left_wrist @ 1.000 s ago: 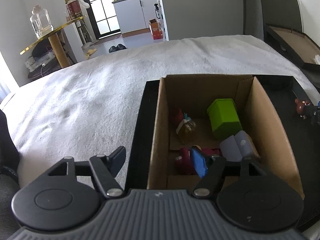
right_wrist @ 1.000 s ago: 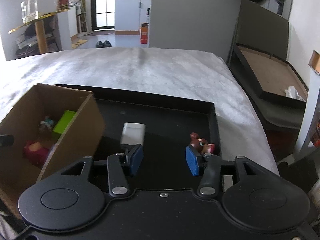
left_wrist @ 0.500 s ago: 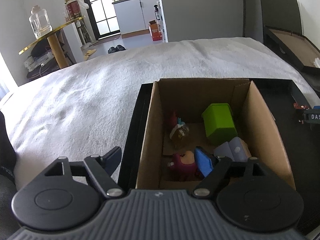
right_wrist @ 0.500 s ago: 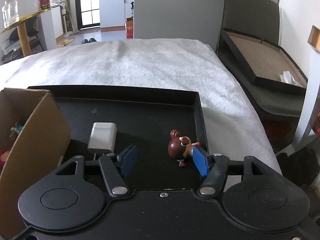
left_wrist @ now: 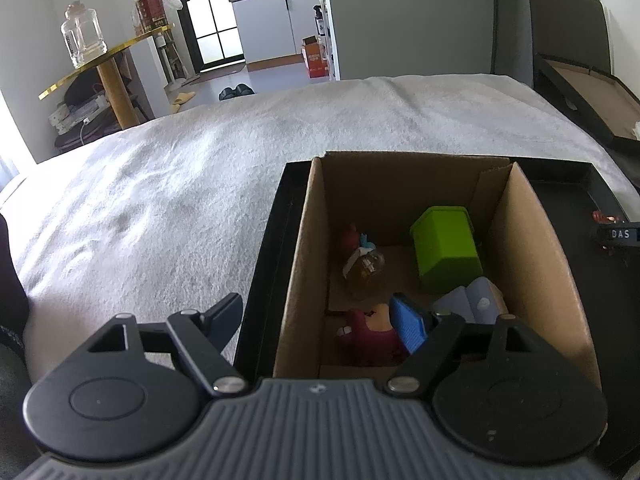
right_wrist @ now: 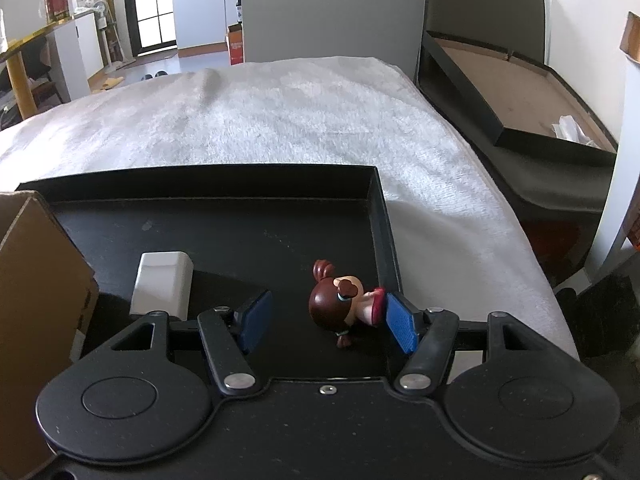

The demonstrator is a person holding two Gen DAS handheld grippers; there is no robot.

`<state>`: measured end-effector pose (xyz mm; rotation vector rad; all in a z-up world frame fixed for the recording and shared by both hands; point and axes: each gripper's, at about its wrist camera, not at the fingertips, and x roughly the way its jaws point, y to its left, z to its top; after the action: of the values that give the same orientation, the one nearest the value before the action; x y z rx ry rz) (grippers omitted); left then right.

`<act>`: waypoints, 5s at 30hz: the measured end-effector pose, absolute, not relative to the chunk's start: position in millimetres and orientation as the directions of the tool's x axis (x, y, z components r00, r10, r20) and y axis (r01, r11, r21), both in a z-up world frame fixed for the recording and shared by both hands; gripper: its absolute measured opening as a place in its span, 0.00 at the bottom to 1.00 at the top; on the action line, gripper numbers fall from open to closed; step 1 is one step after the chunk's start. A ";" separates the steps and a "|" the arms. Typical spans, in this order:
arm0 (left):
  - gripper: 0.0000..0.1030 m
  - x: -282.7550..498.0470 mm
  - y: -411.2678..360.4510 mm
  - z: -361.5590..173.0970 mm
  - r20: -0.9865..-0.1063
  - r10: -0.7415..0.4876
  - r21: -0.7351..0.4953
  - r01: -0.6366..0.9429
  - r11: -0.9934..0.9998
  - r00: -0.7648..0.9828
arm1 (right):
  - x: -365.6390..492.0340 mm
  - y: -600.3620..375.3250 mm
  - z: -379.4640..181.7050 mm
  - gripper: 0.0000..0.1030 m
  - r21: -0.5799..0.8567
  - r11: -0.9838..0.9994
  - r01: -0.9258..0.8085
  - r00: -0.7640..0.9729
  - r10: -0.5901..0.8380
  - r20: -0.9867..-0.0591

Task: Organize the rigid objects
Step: 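Move the right gripper to the brown monkey figure and grasp it, then carry the brown monkey figure into the box and open the right gripper, then move the right gripper to the white charger plug and grasp it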

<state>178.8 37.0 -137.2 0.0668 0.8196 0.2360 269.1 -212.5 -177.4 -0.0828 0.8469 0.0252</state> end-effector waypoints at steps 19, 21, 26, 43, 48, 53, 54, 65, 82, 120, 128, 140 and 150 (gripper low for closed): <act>0.77 175.3 40.9 -144.2 -0.717 0.257 0.161 -0.206 0.965 0.648 | 231.9 -189.0 -155.1 0.41 -0.040 0.991 -0.126 0.643 0.051 -0.764; 0.77 174.6 40.7 -143.4 -0.714 0.259 0.162 -0.207 0.965 0.650 | 228.2 -186.2 -152.2 0.41 -0.043 0.990 -0.132 0.645 0.053 -0.762; 0.77 173.7 39.7 -142.3 -0.710 0.260 0.169 -0.201 0.965 0.655 | 216.6 -181.3 -146.1 0.41 -0.058 0.988 -0.140 0.649 0.047 -0.759; 0.77 168.9 41.4 -140.0 -0.716 0.235 0.155 -0.178 0.972 0.657 | 189.2 -160.9 -116.2 0.41 -0.069 0.972 -0.223 0.690 0.107 -0.716; 0.77 167.8 45.0 -137.4 -0.719 0.219 0.138 -0.173 0.975 0.660 | 183.0 -150.5 -103.6 0.41 -0.052 0.959 -0.279 0.720 0.173 -0.673; 0.77 165.4 48.4 -135.6 -0.718 0.199 0.115 -0.168 0.979 0.667 | 179.8 -141.3 -87.6 0.41 -0.023 0.944 -0.331 0.744 0.245 -0.622; 0.77 165.4 48.5 -135.4 -0.719 0.197 0.113 -0.167 0.979 0.667 | 179.2 -138.9 -84.7 0.41 -0.020 0.940 -0.342 0.746 0.258 -0.613; 0.73 162.0 56.4 -133.4 -0.717 0.176 0.079 -0.171 0.982 0.675 | 183.9 -103.0 -72.4 0.41 -0.017 0.901 -0.434 0.734 0.343 -0.586; 0.37 163.2 71.2 -136.2 -0.732 0.161 0.035 -0.200 0.979 0.662 | 196.1 -55.2 -91.5 0.41 0.000 0.866 -0.500 0.660 0.381 -0.648; 0.19 158.6 59.1 -127.7 -0.711 0.136 0.035 -0.158 0.987 0.690 | 168.7 -102.6 -85.9 0.53 -0.022 0.917 -0.398 0.686 0.281 -0.671; 0.23 159.1 52.2 -129.0 -0.716 0.144 0.060 -0.146 0.988 0.683 | 165.6 -117.6 -88.5 0.77 -0.055 0.948 -0.315 0.727 0.204 -0.655; 0.64 162.0 47.3 -130.7 -0.711 0.188 0.104 -0.163 0.981 0.677 | 173.9 -141.4 -108.3 0.85 -0.047 0.971 -0.236 0.741 0.149 -0.654; 0.74 165.3 42.7 -131.1 -0.706 0.233 0.145 -0.186 0.972 0.669 | 188.4 -154.3 -128.5 0.88 0.005 0.977 -0.214 0.729 0.163 -0.665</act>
<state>165.3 42.7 -131.1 0.0623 0.8045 0.2368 188.4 -154.3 -128.5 -0.0735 0.7257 0.2075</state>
